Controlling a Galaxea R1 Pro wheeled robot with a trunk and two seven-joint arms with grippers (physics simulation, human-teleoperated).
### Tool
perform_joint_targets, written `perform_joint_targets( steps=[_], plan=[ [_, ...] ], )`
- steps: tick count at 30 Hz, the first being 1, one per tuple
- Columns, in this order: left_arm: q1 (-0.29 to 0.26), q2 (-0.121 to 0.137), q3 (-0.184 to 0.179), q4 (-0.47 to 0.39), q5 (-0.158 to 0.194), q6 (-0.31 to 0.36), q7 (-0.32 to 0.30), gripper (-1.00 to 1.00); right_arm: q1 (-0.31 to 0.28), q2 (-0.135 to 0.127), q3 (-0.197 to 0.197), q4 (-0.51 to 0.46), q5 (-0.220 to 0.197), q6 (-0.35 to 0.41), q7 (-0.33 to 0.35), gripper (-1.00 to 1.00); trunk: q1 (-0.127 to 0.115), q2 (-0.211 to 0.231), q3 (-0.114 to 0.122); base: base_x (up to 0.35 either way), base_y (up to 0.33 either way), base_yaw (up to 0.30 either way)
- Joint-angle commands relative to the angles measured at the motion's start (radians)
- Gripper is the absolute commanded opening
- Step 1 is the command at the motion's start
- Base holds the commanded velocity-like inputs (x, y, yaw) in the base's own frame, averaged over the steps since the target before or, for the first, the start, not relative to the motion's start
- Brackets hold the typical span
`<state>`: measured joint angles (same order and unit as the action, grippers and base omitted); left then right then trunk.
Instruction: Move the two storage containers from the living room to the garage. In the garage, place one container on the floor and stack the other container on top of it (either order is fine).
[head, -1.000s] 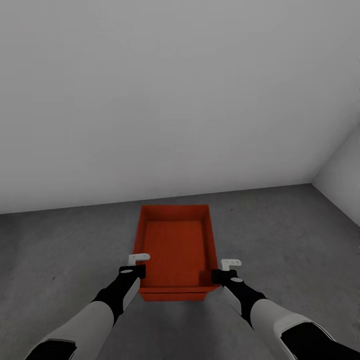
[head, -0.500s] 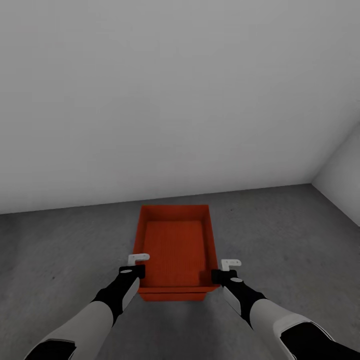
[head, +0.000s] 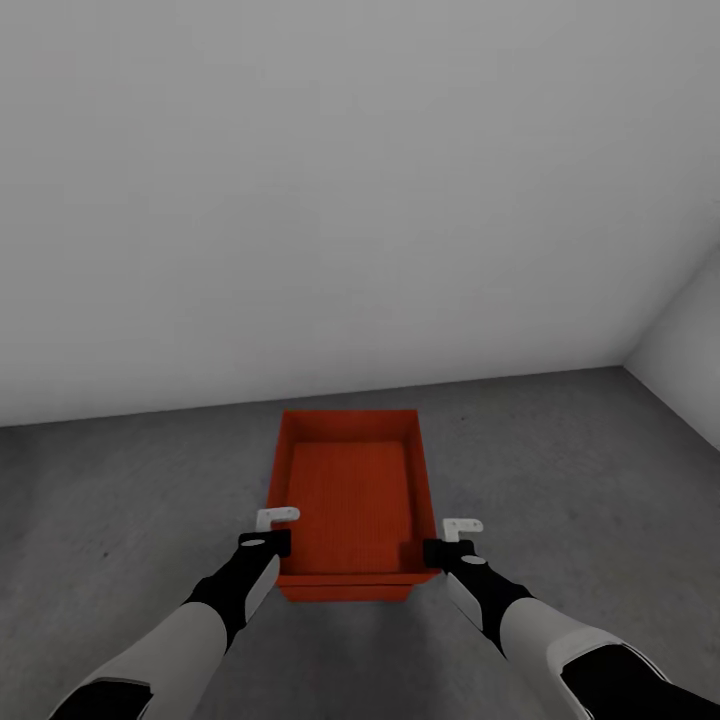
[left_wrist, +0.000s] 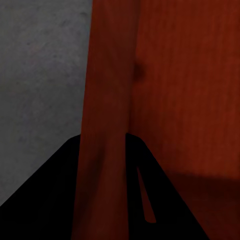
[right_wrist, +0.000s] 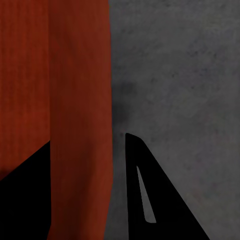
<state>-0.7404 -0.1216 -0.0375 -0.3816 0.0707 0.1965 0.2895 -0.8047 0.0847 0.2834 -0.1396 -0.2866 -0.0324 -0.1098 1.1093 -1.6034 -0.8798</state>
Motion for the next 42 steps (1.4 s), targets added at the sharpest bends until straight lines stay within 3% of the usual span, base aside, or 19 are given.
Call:
perform_joint_targets(
  steps=[1,7,17,22,37,42],
  plan=[
    [0.000,0.002,0.059,-0.002,-0.005,0.009,0.059,-1.00,-0.001,-0.011,-0.029,-0.002,0.003,-0.005,-0.060,-1.00,0.004,-0.008,-0.004,0.000,0.000,0.000],
    [0.000,0.003,0.059,-0.003,-0.005,0.009,0.059,-1.00,-0.001,-0.011,-0.029,-0.002,0.003,-0.004,-0.060,-1.00,0.027,-0.050,-0.023,0.000,0.000,0.000],
    [0.000,0.003,0.059,-0.003,-0.005,0.009,0.059,-1.00,-0.001,-0.011,-0.029,-0.002,0.003,-0.004,-0.060,-1.00,0.027,-0.050,-0.023,0.000,0.000,0.000],
    [0.000,0.003,0.059,-0.003,-0.005,0.009,0.059,-1.00,-0.001,-0.010,-0.029,-0.002,0.003,-0.004,-0.060,-1.00,0.046,-0.085,-0.038,0.000,0.000,0.000],
    [0.000,0.003,0.059,-0.003,-0.005,0.009,0.059,-1.00,-0.001,-0.010,-0.029,-0.002,0.003,-0.004,-0.060,-1.00,0.046,-0.085,-0.038,0.000,0.000,0.000],
    [0.000,0.003,0.059,-0.003,-0.005,0.009,0.059,-1.00,-0.001,-0.011,-0.029,-0.002,0.003,-0.004,-0.060,-1.00,0.065,-0.120,-0.054,0.000,0.000,0.000]
  ],
)
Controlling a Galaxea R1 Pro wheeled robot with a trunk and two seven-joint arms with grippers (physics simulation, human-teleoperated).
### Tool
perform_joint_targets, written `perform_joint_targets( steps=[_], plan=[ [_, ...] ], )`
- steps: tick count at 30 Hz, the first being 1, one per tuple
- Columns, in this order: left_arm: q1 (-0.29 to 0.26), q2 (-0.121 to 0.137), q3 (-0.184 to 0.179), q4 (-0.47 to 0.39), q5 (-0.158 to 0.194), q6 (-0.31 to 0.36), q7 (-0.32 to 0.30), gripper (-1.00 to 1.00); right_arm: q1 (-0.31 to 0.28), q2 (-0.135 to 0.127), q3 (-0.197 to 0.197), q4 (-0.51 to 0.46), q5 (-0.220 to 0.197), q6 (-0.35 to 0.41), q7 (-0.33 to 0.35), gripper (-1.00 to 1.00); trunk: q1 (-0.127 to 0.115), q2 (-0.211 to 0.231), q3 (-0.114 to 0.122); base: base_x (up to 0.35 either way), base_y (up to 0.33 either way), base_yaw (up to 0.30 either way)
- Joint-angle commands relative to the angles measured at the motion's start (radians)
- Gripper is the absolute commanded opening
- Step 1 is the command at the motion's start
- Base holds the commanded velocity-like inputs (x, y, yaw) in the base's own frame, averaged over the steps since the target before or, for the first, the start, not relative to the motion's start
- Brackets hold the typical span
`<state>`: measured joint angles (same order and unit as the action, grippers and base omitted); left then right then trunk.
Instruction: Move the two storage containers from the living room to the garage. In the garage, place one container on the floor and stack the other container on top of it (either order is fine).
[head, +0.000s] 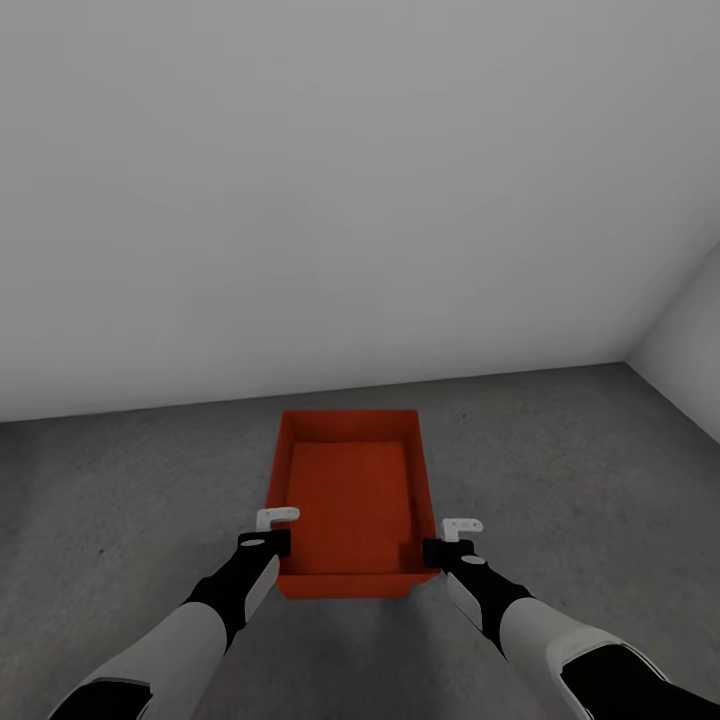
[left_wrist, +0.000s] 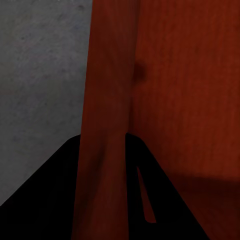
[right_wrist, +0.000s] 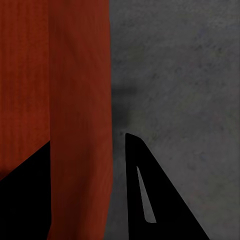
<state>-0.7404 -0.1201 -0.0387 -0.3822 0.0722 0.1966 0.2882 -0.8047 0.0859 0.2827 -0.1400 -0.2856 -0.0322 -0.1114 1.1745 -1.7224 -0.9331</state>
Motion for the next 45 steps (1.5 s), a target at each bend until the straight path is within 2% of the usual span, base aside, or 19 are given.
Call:
perform_joint_targets(
  steps=[1,45],
  plan=[
    [-0.001,0.002,0.060,-0.002,-0.006,0.009,0.060,-1.00,-0.001,-0.012,-0.028,-0.002,0.002,-0.005,-0.059,-1.00,0.004,-0.008,-0.004,0.000,0.000,0.000],
    [-0.001,0.003,0.060,-0.003,-0.008,0.009,0.060,-1.00,-0.001,-0.011,-0.028,-0.001,0.002,-0.005,-0.059,-1.00,0.004,-0.008,-0.004,0.013,0.008,0.000]
  ],
)
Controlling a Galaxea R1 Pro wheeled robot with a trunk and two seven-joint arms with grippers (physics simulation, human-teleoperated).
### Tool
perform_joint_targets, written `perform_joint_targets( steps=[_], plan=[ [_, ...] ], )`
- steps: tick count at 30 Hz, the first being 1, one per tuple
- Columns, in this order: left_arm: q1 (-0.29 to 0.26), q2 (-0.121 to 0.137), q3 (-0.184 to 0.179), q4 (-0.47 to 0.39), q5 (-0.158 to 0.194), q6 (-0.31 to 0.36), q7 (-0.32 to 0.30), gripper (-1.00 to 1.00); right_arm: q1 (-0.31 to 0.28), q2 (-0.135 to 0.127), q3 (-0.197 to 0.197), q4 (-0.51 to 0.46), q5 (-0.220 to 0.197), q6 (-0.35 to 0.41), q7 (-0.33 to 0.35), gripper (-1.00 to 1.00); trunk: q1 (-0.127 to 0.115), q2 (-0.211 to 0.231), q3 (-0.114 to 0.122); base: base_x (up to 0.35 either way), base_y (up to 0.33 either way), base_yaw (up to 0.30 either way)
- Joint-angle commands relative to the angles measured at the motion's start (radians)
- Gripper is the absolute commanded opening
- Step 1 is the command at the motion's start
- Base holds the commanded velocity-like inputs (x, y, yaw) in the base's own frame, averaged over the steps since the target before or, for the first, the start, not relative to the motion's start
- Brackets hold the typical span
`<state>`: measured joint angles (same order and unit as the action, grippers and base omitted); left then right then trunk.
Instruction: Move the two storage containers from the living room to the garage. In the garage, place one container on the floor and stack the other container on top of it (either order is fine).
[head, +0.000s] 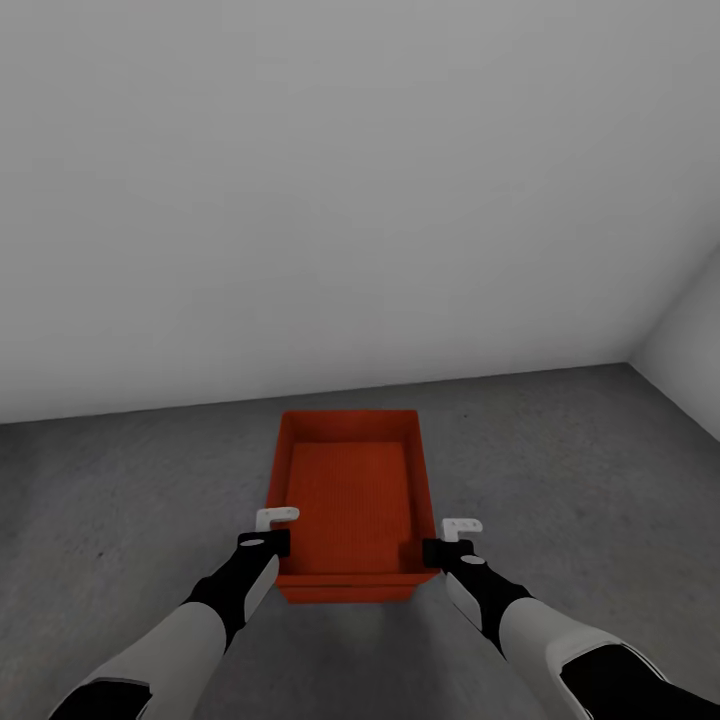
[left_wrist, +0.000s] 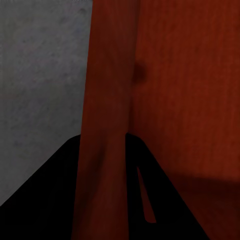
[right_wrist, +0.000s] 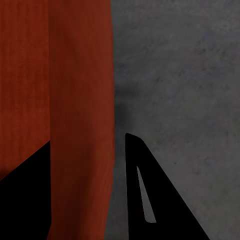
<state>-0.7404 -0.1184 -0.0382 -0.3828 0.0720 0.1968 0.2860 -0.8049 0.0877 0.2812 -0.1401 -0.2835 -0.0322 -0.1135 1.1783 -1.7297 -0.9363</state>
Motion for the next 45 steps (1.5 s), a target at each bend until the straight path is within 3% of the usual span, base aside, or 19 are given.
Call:
perform_joint_targets(
  steps=[1,32,39,45],
  plan=[
    [-0.001,0.002,0.060,-0.002,-0.008,0.009,0.062,-1.00,0.000,-0.013,-0.026,-0.001,0.000,-0.005,-0.057,-1.00,0.000,0.000,-0.001,0.042,0.028,0.000],
    [-0.001,0.000,0.060,-0.002,-0.006,0.009,0.064,-1.00,0.000,-0.013,-0.026,-0.001,0.000,-0.005,-0.057,-1.00,0.000,0.000,-0.001,0.002,0.002,0.000],
    [-0.001,0.000,0.060,-0.002,-0.006,0.009,0.064,-1.00,0.000,-0.013,-0.026,-0.001,0.000,-0.005,-0.056,-1.00,0.027,-0.049,-0.023,0.000,0.000,0.000],
    [-0.001,0.000,0.060,-0.002,-0.006,0.009,0.064,-1.00,0.000,-0.013,-0.027,-0.001,0.000,-0.005,-0.056,-1.00,0.027,-0.049,-0.023,0.000,0.000,0.000]
  ],
)
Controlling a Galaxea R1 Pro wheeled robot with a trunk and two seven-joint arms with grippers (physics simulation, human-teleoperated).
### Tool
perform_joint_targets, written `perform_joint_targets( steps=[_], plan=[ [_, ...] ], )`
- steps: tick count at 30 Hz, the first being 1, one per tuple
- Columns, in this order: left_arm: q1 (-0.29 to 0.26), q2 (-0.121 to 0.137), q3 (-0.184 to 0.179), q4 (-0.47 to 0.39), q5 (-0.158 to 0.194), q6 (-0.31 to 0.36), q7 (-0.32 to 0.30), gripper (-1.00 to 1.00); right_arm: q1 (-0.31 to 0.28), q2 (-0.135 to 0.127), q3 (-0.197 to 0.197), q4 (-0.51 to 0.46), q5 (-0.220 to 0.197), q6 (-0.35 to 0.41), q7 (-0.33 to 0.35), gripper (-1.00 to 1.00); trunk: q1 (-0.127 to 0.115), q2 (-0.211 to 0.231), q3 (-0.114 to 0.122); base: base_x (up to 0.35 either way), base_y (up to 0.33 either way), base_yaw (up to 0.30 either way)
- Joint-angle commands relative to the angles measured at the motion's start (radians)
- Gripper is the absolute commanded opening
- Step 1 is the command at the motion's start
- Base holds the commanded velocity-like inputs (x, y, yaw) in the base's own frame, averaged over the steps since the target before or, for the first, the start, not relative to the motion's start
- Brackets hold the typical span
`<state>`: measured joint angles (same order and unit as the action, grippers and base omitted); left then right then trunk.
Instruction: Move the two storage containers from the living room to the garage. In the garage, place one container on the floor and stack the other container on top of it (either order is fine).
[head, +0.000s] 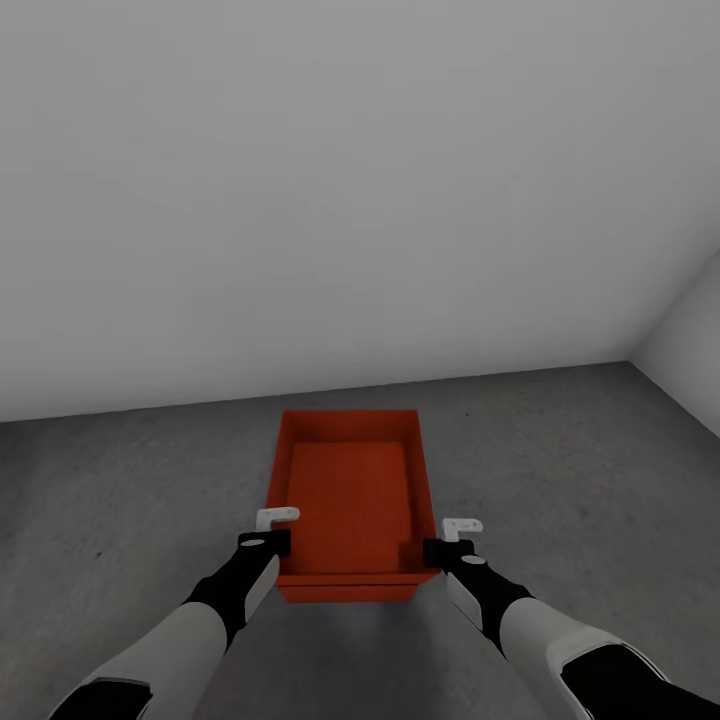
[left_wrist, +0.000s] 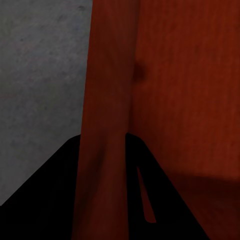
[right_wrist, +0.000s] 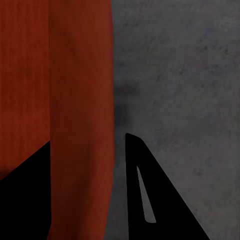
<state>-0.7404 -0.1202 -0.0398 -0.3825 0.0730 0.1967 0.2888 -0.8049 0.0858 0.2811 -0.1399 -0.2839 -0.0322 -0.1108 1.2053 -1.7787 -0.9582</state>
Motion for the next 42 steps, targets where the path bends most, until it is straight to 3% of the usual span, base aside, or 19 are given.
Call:
perform_joint_targets(
  steps=[1,7,23,28,39,42],
  plan=[
    [-0.001,0.002,0.061,-0.003,-0.007,0.009,0.061,-1.00,0.000,-0.011,-0.026,-0.001,0.000,-0.005,-0.059,-1.00,0.000,0.000,-0.001,0.000,0.000,0.000],
    [-0.001,0.002,0.061,-0.003,-0.007,0.009,0.061,-1.00,0.000,-0.011,-0.026,-0.001,0.000,-0.005,-0.058,-1.00,0.015,-0.028,-0.013,0.000,0.000,0.000],
    [-0.001,0.002,0.061,-0.003,-0.007,0.009,0.061,-1.00,0.000,-0.011,-0.026,-0.001,0.000,-0.005,-0.058,-1.00,0.015,-0.028,-0.013,0.000,0.000,0.000],
    [-0.001,0.002,0.061,-0.003,-0.007,0.009,0.061,-1.00,0.000,-0.011,-0.026,-0.001,0.000,-0.005,-0.058,-1.00,0.034,-0.063,-0.029,0.000,0.000,0.000],
    [-0.001,0.003,0.062,-0.003,-0.007,0.009,0.060,-1.00,0.000,-0.011,-0.026,-0.001,0.000,-0.005,-0.059,-1.00,0.034,-0.063,-0.029,0.000,0.000,0.000],
    [-0.001,0.003,0.062,-0.003,-0.007,0.009,0.060,-1.00,0.000,-0.011,-0.026,-0.001,0.000,-0.005,-0.058,-1.00,0.046,-0.084,-0.038,0.000,0.000,0.000]
  ],
)
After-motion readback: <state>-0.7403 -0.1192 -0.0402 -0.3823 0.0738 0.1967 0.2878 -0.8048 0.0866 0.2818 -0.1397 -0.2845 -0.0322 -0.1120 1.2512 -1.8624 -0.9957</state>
